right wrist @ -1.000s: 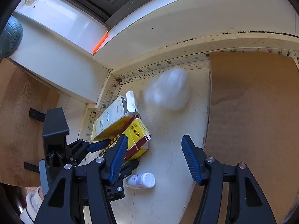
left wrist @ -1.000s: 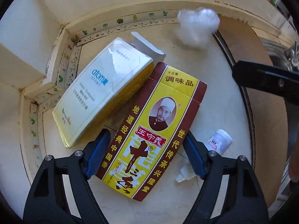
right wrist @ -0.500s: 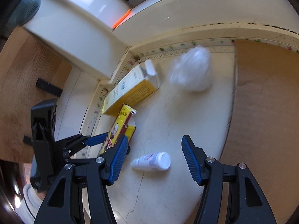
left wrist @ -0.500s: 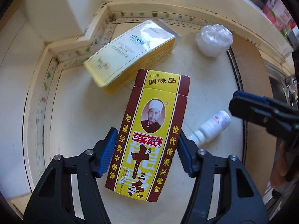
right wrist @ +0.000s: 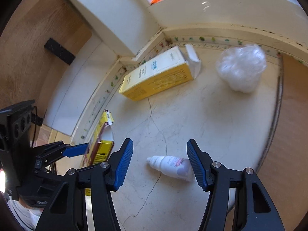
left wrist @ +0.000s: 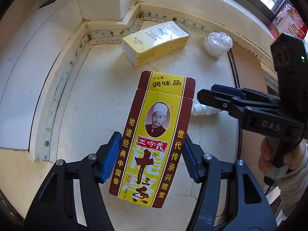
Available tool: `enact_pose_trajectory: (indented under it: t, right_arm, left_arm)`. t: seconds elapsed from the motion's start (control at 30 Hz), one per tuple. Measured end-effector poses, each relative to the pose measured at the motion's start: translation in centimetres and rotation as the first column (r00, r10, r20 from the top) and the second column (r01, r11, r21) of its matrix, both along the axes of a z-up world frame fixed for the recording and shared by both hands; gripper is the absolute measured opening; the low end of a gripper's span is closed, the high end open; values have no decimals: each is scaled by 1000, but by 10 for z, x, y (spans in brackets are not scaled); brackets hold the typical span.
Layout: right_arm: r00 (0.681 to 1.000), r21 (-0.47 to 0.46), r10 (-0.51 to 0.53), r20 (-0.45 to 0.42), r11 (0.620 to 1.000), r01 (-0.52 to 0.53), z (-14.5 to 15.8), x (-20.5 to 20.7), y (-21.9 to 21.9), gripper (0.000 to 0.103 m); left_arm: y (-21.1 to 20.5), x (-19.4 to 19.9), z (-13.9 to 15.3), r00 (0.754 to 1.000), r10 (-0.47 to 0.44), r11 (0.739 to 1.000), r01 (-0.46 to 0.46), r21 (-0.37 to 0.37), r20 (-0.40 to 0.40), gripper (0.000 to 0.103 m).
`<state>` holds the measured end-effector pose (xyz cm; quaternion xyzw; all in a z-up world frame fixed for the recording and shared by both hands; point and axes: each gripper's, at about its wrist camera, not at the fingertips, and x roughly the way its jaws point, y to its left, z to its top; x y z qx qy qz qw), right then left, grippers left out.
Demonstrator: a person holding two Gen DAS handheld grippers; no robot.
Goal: Collect trash
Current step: 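Grasp the yellow seasoning box with the left tool while the right tool grasps the small white bottle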
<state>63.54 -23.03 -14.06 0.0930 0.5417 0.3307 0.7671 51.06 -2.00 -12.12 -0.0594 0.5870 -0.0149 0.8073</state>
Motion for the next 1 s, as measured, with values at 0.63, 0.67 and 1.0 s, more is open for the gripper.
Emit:
enact_pose_trajectory:
  t: [0.63,0.67,1.0]
  right_arm:
    - [991,-233,110,76,968,-89,-9,-73,19,27]
    - [992,-228,99,74,970,-79,-9,-74,21,27]
    - [989,-139,16,147,990,5,42,-158,20,25]
  left_arm:
    - [24,-53,-20,995,100,994,-100,-42,-11,58]
    - [24,-58,-19,995,99,994,-99,-43,-6,58]
    - [30,-127,11,996,51,997,-46,-61,79,58]
